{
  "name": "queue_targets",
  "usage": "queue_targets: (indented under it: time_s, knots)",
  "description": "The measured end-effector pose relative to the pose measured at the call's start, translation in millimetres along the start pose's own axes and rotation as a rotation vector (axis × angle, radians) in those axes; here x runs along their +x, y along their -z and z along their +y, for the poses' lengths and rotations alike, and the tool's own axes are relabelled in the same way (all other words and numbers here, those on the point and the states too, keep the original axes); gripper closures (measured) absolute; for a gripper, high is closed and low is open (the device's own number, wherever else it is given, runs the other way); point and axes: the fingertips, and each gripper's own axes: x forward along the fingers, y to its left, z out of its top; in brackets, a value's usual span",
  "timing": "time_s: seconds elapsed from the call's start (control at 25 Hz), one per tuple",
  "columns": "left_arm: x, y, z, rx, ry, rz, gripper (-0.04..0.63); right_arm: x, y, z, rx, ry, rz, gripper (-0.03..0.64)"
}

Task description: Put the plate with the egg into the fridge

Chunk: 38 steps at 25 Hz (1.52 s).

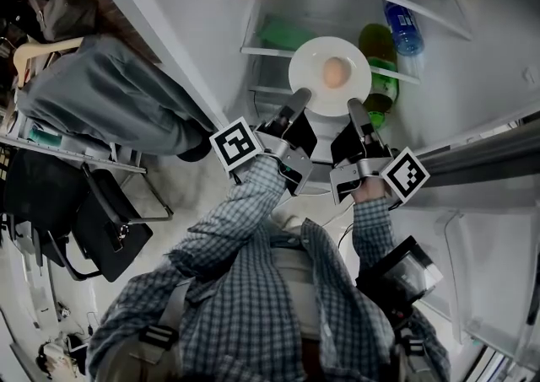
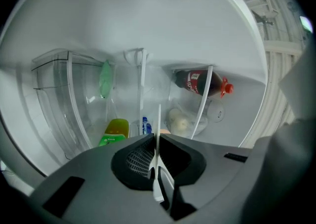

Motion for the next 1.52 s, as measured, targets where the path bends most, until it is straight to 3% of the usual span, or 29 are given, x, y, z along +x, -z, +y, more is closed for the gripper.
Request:
queue_targets:
  time_s: [0.4, 1.0, 1.52]
  knots:
    - [-22, 12, -5, 0.005, -0.016, -0.032, 0.561, -16, 12, 6, 0.038, -0.009, 0.032, 0.584]
    - [-95, 49, -16, 0.040, -0.061, -0.124, 0.560, -72, 56, 14, -0.037, 0.018, 0.169, 0.584]
    - [-121, 47, -21, 0.057, -0.076, -0.170, 0.560, -78, 77, 19, -0.001, -0.020, 0.201, 0.584]
